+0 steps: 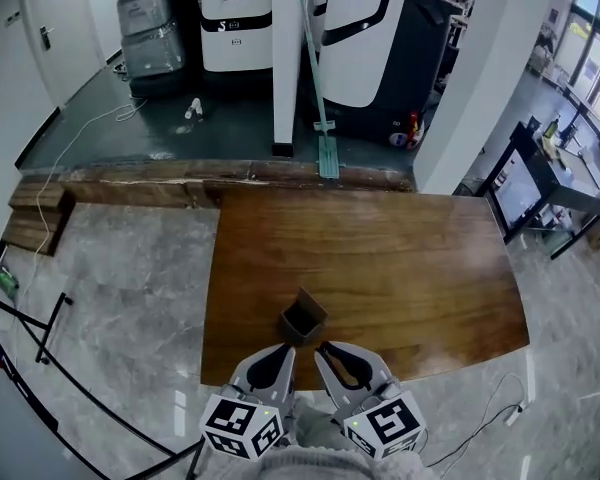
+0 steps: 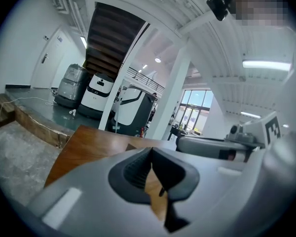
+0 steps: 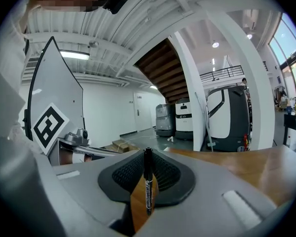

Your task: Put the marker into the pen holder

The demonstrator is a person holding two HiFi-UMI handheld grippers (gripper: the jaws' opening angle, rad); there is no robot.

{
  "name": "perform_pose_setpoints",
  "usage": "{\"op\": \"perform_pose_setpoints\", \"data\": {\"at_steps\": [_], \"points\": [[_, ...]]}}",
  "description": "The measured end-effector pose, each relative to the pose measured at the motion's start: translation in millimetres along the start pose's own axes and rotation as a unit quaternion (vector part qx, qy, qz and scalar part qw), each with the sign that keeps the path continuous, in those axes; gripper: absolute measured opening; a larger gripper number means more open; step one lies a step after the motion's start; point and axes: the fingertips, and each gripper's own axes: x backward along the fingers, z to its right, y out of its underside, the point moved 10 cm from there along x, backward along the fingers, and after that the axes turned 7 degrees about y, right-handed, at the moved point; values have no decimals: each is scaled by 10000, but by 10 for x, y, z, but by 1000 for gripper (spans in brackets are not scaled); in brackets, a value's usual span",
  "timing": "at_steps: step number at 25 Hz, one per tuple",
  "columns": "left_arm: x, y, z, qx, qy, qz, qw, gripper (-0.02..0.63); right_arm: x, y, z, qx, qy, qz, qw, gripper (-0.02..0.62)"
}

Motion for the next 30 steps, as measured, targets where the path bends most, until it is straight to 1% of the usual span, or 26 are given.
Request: {"op": "perform_pose_setpoints", "data": {"at_steps": [6, 9, 13, 24, 30], "points": [[-197, -33, -112, 194, -293, 94, 9993, 3, -208, -56, 226, 24, -287, -27, 9996, 41], [-220, -4, -151, 292, -364, 137, 9988, 2, -286, -31, 262, 20, -367, -40, 9993, 41], [-254, -19, -184, 313, -407, 129, 9986, 2, -346, -22, 275, 22, -424, -67, 9991, 41], [-290, -67, -376, 373, -297, -7, 9989, 3, -545, -30, 236, -42, -295, -224, 9993, 41], [-328, -74, -487, 460, -204, -177, 9986, 3, -645, -17, 240, -122, -162, -334, 9992, 41]]}}
